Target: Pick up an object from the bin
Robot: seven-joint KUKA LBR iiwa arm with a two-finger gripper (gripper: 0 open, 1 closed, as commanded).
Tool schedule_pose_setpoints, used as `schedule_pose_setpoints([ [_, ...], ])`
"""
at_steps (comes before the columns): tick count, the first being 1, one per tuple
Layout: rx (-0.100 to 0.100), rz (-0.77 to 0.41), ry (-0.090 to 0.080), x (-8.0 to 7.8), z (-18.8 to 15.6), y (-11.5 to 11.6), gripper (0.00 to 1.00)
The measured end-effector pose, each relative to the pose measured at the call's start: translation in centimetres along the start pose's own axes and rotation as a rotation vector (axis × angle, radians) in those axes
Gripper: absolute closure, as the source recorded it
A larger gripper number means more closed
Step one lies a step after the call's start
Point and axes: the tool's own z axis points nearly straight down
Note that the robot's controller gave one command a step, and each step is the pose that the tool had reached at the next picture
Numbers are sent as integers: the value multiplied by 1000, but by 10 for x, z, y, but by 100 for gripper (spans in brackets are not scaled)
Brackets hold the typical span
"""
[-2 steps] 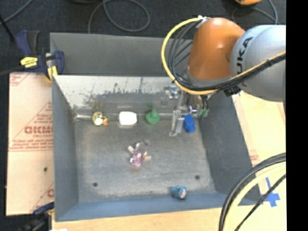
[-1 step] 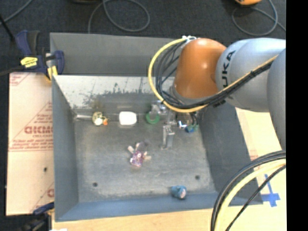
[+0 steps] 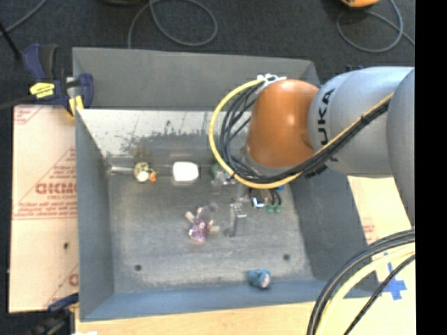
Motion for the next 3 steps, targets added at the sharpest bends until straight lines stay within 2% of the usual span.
schedule_pose_setpoints([
  [1, 3, -137, -7, 0, 23, 19, 0],
  [2, -1, -149, 0, 11, 73, 25, 0],
  [3, 3, -336, -12, 3, 70, 34, 100],
])
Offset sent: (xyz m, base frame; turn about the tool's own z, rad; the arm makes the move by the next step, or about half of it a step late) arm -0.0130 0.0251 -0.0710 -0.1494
